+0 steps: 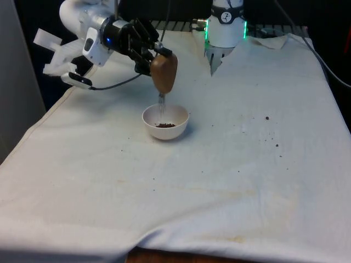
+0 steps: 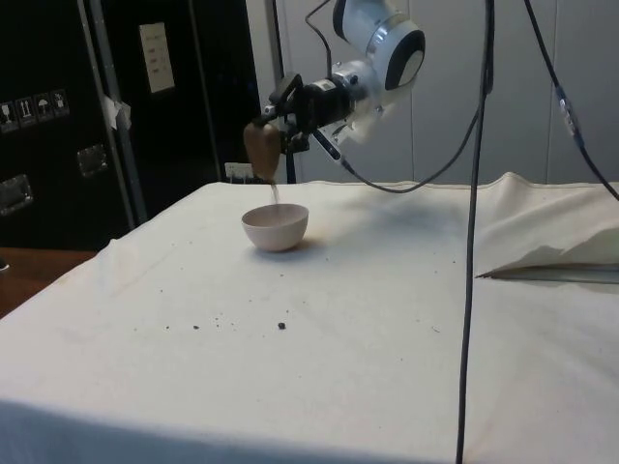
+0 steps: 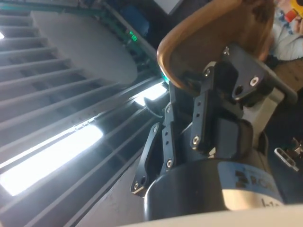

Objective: Pour the coffee beans from the cup into the bowl.

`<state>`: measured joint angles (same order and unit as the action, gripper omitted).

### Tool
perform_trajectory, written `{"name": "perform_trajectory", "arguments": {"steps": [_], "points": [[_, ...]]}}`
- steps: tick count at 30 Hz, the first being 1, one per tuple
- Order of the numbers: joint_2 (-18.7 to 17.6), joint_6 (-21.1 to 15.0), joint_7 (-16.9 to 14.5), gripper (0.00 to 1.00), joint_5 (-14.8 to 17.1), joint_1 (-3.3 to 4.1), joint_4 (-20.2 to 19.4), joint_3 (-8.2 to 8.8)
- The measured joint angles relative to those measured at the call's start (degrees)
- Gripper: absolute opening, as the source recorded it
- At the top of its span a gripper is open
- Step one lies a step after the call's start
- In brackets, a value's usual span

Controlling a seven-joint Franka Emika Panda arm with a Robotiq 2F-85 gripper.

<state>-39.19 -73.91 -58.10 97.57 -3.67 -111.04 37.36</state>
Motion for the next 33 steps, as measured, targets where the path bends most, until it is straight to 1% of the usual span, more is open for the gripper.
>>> {"name": "perform_trajectory", "arguments": {"steps": [4, 8, 11, 17, 21, 33], "points": [[-0.4, 1.3, 0.0, 0.05, 1.1, -0.17, 0.0, 0.11], [-1.0, 3.7, 0.0, 0.05, 2.6, -0.46, -0.1, 0.52], [-1.3, 4.6, 0.1, 0.05, 3.4, -0.52, -0.1, 0.57], [-2.1, 7.6, 0.1, 0.05, 5.9, -0.69, -0.4, 0.74], [-2.3, 8.9, 0.0, 0.05, 6.7, -0.86, -0.8, 1.03], [-2.3, 9.2, -0.5, 0.05, 6.7, -0.80, -0.9, 1.09]]}}
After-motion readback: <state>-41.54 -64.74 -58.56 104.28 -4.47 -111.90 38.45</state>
